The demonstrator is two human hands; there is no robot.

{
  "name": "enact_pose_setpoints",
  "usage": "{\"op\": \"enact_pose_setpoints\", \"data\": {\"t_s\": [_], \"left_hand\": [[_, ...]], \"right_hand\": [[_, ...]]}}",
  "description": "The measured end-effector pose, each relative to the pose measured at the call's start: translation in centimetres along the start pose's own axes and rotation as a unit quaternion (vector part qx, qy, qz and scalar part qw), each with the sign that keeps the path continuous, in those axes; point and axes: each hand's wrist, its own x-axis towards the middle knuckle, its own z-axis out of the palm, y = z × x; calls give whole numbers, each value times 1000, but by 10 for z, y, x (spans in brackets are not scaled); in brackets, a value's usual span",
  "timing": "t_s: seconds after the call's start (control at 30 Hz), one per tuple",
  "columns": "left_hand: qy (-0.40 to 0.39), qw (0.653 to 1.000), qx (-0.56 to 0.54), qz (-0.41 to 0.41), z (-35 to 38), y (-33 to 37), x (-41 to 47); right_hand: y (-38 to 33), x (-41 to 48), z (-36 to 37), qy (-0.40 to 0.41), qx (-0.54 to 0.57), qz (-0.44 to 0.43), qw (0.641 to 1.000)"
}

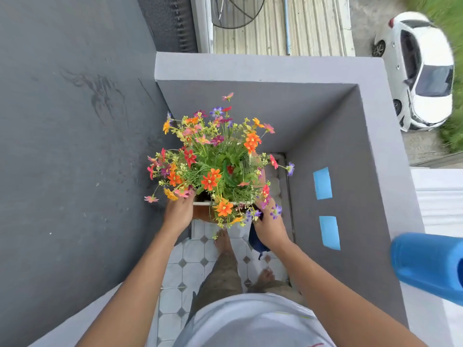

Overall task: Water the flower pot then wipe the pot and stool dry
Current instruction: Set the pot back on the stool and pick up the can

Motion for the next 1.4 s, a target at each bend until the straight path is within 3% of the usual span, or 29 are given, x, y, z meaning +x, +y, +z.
{"op": "enact_pose_setpoints", "data": {"t_s": [0.13,0.37,0.43,0.53,0.63,0.8,0.87,0.97,1.1,1.2,1.4], "left_hand": [[15,999,32,41,0,-5,-4],[-7,988,150,-26,-11,-3,-52],[7,986,169,1,-6,11,-75],[58,991,67,103,12,61,-135],[77,968,-80,223,43,111,-202],[-64,905,-269,323,128,180,-284],[-130,892,-307,305,168,199,-311],[-270,875,-340,215,225,218,-347],[-395,861,-313,70,304,226,-369],[-395,842,-367,-29,351,225,-371],[-332,772,-539,-60,384,239,-362]], "right_hand": [[9,-1,-9,23,61,10,998],[37,-31,-57,69,142,-19,987],[46,-47,-78,85,168,-20,982],[52,-81,-125,131,221,-58,965],[55,-124,-184,203,296,-108,927],[94,-197,-281,366,365,-152,842],[117,-219,-311,419,381,-151,810],[158,-243,-345,495,380,-127,771],[211,-265,-359,530,389,-79,749],[242,-277,-348,535,408,-49,738],[264,-293,-325,520,435,-10,735]]}}
